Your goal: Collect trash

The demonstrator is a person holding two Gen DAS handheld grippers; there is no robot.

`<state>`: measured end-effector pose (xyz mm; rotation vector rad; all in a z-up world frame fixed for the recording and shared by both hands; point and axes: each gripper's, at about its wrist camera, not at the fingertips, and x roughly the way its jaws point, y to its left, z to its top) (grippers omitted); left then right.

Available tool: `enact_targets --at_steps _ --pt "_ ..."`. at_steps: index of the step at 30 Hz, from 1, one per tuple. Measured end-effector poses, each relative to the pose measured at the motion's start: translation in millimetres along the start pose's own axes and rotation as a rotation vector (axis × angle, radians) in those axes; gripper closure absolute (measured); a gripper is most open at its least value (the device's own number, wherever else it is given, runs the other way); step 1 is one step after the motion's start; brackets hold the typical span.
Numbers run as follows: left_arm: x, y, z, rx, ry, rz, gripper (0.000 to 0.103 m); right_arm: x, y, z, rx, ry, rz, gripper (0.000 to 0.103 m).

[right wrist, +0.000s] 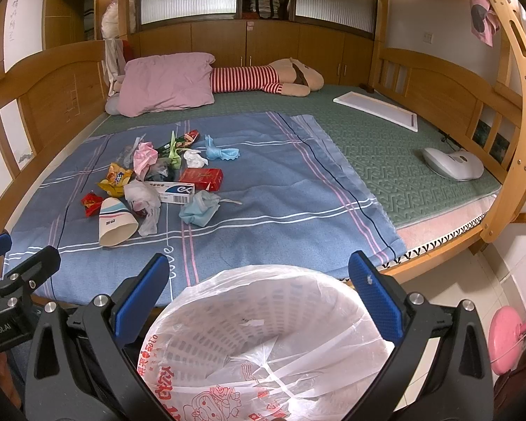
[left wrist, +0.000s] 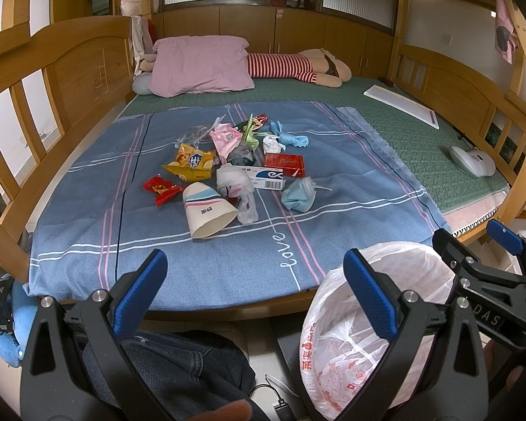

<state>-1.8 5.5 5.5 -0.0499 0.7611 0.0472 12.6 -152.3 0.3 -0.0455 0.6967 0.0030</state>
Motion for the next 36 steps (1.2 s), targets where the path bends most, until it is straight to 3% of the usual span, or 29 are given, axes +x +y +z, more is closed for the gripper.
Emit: enact_targets --at_steps 6,9,11,12,13,14,16,19,21,22,23,24,27,28,29,30,33,36 --pt "1 3 0 0.003 -0.001 0.004 0.003 0 -2 -1 0.002 -0.002 -0.001 0.003" --pt "12 24 3 -0.018 -0.006 0.046 0.003 -7 -4 3 -0.001 -0.051 -0.047 0.003" --pt "38 47 7 -0.048 0.065 0.046 0.003 -11 -9 8 0.001 -0.082 -0.073 0.003" --pt "59 65 8 -0.084 0.144 -0.004 0.004 -10 -11 10 0.003 -0.079 -0.078 0.003" --pt "73 77 8 -0.120 0.186 -0.059 0.015 1 -12 15 0.004 -0.023 -0.041 0.003" --pt "86 90 7 -0.161 0.221 -0.100 0.040 9 -14 16 0.007 0.008 -0.010 0.003" --pt "113 113 5 -0.232 0.286 -0.114 0.057 30 -17 17 0.040 0.073 0.069 0.003" --pt "141 129 15 -0.245 0.282 -0.093 0.054 46 -16 18 0.074 0.085 0.085 0.003" --pt "165 138 26 -0.325 0.295 -0.150 0.037 55 -13 20 0.084 0.107 0.098 0.004" --pt "176 140 31 -0.352 0.299 -0.167 0.021 65 -8 22 0.090 0.131 0.109 0.004" --pt "190 141 36 -0.375 0.298 -0.167 0.013 68 -7 23 0.092 0.140 0.113 0.004" --pt "200 136 40 -0.376 0.299 -0.148 0.011 73 -5 25 0.094 0.147 0.114 0.004" --pt "244 134 43 -0.391 0.337 -0.087 0.011 91 2 32 0.076 0.175 0.112 0.004" --pt "250 136 40 -0.412 0.355 -0.093 0.015 104 9 37 0.063 0.198 0.116 0.004" --pt "256 138 37 -0.442 0.369 -0.099 0.031 113 11 40 0.058 0.212 0.124 0.004" --pt "262 138 34 -0.448 0.394 -0.111 0.038 127 17 45 0.054 0.235 0.136 0.004" --pt "275 136 26 -0.454 0.439 -0.154 0.043 175 40 59 0.034 0.296 0.164 0.004" --pt "272 135 26 -0.413 0.404 -0.141 0.050 230 66 70 0.057 0.366 0.182 0.004"
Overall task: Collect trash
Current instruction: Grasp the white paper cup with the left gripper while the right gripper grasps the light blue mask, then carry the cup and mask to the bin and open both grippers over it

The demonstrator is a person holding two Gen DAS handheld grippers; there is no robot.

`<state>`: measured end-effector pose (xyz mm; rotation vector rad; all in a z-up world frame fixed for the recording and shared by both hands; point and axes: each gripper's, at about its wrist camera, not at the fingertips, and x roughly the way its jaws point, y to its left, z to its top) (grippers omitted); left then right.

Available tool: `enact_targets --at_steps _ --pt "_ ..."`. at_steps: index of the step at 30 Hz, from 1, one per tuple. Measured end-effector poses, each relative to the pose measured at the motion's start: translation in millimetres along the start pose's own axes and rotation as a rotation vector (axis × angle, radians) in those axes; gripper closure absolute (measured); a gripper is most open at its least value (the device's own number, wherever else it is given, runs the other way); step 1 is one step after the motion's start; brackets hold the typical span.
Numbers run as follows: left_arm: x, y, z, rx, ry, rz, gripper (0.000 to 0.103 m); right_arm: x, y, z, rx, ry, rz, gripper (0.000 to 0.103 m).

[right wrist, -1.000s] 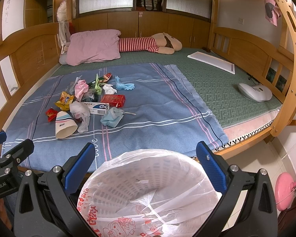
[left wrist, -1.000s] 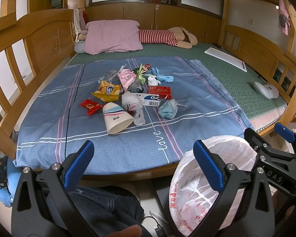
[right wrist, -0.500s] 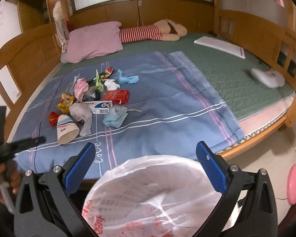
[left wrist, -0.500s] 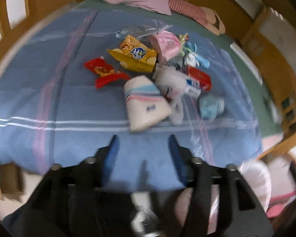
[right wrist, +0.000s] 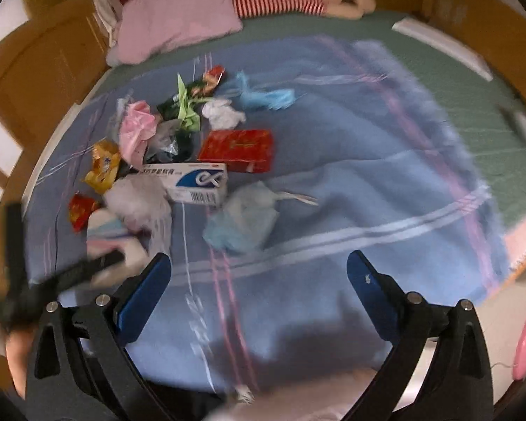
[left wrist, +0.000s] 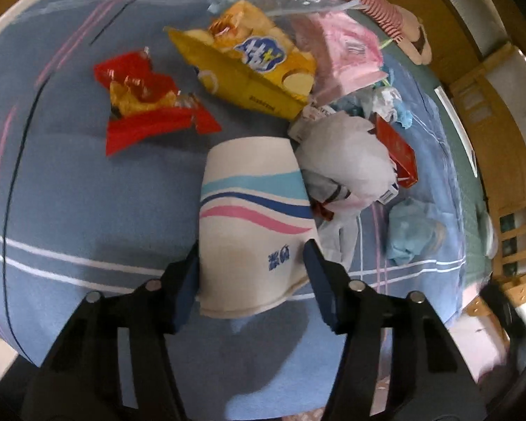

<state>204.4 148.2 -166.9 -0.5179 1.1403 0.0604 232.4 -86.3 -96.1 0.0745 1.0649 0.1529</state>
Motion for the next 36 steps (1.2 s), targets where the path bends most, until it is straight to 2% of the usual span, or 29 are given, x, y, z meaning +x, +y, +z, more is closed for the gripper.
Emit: enact_targets --at_steps 2,4,5,6,8,9,12,16,18,21,23,27,31,33,36 --pt "-7 0 -3 0.004 -0.021 -0.005 0.059 31 9 15 0.014 0.037 -0.021 0.005" --pt "-13 5 -4 -0.011 -0.053 -0.004 0.060 65 17 24 0.027 0.103 -0.024 0.016" --pt "-15 7 -4 -0.015 -0.063 0.003 0.060 73 17 25 0.034 0.132 -0.023 0.030" --pt "-18 8 -5 -0.019 -0.073 0.005 0.061 84 18 24 0.049 0.166 -0.020 0.051" --pt "-22 8 -2 -0.027 -0.090 0.002 0.063 89 16 20 0.076 0.186 0.020 0.068" --pt "-26 10 -2 -0.036 -0.113 0.008 0.063 86 15 18 0.079 0.180 0.031 0.072" --pt "-37 19 2 -0.080 -0.164 0.005 0.065 71 13 11 0.057 0.144 0.040 0.078" --pt "-49 32 2 -0.154 -0.211 -0.024 0.066 45 9 1 0.035 0.077 0.045 0.080" --pt "-57 35 -3 -0.162 -0.245 -0.012 0.066 36 9 -5 0.041 0.066 0.065 0.081" --pt "-68 24 -10 -0.119 -0.316 0.041 0.066 24 13 -13 0.031 0.031 0.092 0.082" --pt "-80 14 -15 -0.062 -0.380 0.089 0.066 19 20 -13 0.005 0.005 0.086 0.083" --pt "-100 -5 -33 0.066 -0.485 0.140 0.066 -4 23 -15 0.025 -0.046 0.136 0.084" --pt "-106 -6 -46 0.100 -0.487 0.125 0.066 -56 21 -23 -0.013 -0.170 0.152 0.084" --pt "-109 -1 -53 0.088 -0.477 0.098 0.066 -77 20 -31 -0.041 -0.201 0.160 0.084" --pt "-119 0 -66 0.085 -0.489 0.060 0.066 -103 12 -52 -0.075 -0.204 0.177 0.084"
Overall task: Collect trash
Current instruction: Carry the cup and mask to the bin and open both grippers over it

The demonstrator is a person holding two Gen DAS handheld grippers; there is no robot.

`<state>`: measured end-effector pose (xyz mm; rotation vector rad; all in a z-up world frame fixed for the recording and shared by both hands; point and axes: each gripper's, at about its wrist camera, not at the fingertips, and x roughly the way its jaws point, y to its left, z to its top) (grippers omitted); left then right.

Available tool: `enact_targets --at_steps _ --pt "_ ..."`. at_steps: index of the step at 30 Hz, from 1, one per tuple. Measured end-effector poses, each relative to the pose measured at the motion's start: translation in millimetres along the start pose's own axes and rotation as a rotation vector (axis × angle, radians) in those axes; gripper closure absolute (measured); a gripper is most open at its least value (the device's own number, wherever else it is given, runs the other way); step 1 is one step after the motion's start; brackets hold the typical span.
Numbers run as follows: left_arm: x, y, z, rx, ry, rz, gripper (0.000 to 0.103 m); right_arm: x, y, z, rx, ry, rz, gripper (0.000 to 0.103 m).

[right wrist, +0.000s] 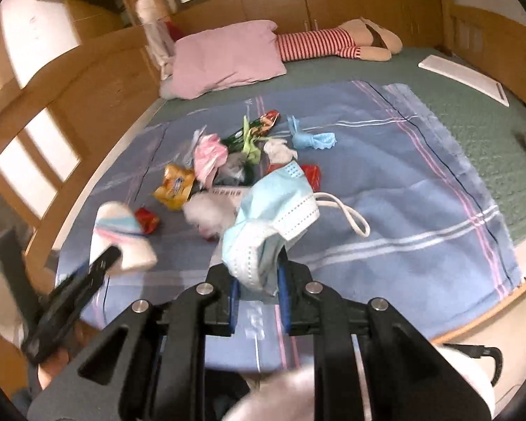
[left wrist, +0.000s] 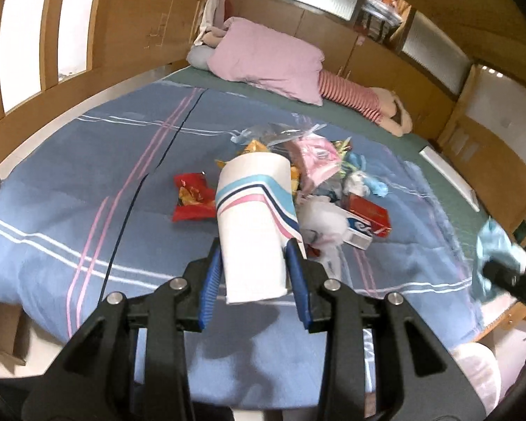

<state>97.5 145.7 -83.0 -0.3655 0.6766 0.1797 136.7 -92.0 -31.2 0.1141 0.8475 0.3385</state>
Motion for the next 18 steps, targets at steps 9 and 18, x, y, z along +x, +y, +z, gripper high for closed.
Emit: enact_targets --at_steps 9,18 --pt "-67 -21 -32 0.028 -0.027 -0.173 0.066 -67 -43 -76 0.069 0.075 0.023 0.084" --pt "-96 -72 -62 0.142 0.054 -0.417 0.066 -98 -97 -124 0.239 0.066 -0.013 0.018"
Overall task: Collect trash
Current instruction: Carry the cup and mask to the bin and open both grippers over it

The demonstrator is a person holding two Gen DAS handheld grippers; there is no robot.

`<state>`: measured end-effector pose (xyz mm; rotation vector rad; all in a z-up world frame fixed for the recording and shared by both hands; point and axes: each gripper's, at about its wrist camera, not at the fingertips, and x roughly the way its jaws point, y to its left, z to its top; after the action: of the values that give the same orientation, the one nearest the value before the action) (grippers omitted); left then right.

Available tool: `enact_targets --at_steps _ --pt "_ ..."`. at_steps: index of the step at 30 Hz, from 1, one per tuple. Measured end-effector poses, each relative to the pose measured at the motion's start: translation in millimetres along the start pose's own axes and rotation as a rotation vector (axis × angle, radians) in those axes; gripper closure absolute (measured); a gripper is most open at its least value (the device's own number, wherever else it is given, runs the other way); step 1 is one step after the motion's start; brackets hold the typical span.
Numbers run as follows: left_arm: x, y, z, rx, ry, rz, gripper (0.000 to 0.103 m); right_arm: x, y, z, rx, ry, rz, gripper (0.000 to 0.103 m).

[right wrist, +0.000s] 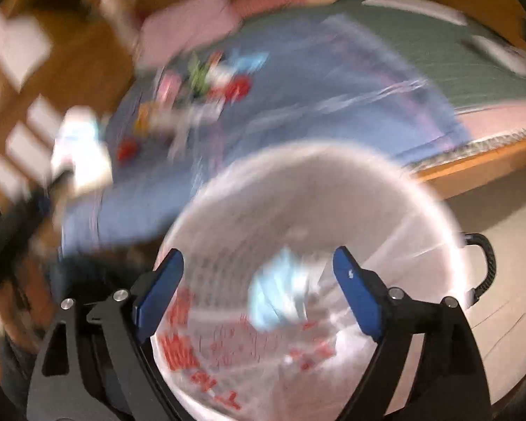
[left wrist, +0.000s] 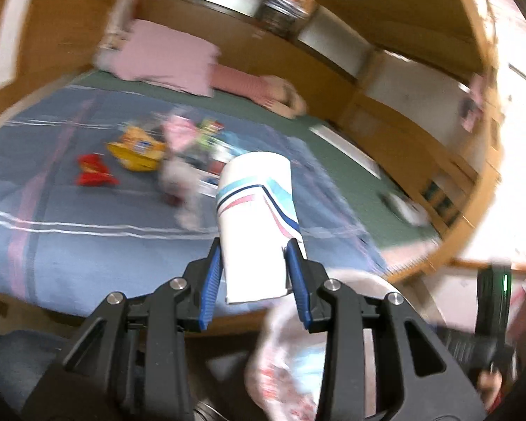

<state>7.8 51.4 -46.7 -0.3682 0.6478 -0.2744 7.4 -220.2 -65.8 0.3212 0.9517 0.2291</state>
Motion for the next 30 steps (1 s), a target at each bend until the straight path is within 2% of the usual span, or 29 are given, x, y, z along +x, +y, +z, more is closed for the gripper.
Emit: enact_targets --at_steps 3,6,7,8,9,10,13,14,15,17,20,22,24,27,28,29,30 --pt "15 -21 -15 0.050 0.091 -0.147 0.065 -40 -35 13 0.202 -0.183 0.052 0.013" --pt "32 -57 -35 0.161 0.247 -0.334 0.059 -66 -52 22 0.270 -0.293 0.012 0.013" --pt "38 -71 -45 0.203 0.313 -0.405 0.053 -70 -54 24 0.267 -0.309 -0.011 0.012" --pt "41 -78 -51 0.225 0.351 -0.447 0.034 -73 -54 24 0.255 -0.315 -0.040 0.012" --pt "43 -83 -54 0.239 0.358 -0.452 0.023 -74 -54 23 0.250 -0.314 -0.046 0.012" --pt "42 -82 -54 0.244 0.330 -0.410 0.012 -74 -56 23 0.249 -0.310 -0.051 0.012" --pt "37 -63 -40 0.202 0.249 -0.275 0.011 -65 -58 19 0.268 -0.284 -0.043 0.012" --pt "35 -53 -34 0.170 0.213 -0.221 0.008 -61 -58 19 0.275 -0.271 -0.035 0.012" --pt "31 -37 -26 0.117 0.160 -0.129 0.006 -58 -59 21 0.279 -0.259 -0.030 0.012" --pt "32 -18 -9 0.082 0.105 0.038 0.005 -55 -58 19 0.279 -0.245 -0.025 0.012" --pt "43 14 20 0.112 0.045 0.273 0.005 -49 -52 20 0.265 -0.218 -0.032 0.012" --pt "51 37 36 0.083 0.036 0.386 0.005 -43 -46 23 0.245 -0.197 -0.047 0.012" --pt "56 63 47 0.026 0.027 0.469 0.005 -35 -36 28 0.217 -0.170 -0.056 0.012" --pt "55 103 45 -0.078 -0.009 0.568 0.005 -22 -25 32 0.184 -0.128 -0.057 0.012" --pt "54 119 42 -0.171 0.023 0.599 0.006 -17 -20 33 0.171 -0.115 -0.058 0.012" --pt "49 132 39 -0.271 0.034 0.561 0.006 -11 -15 33 0.160 -0.104 -0.060 0.012" --pt "42 140 36 -0.321 0.013 0.512 0.005 -8 -13 33 0.157 -0.099 -0.060 0.012"
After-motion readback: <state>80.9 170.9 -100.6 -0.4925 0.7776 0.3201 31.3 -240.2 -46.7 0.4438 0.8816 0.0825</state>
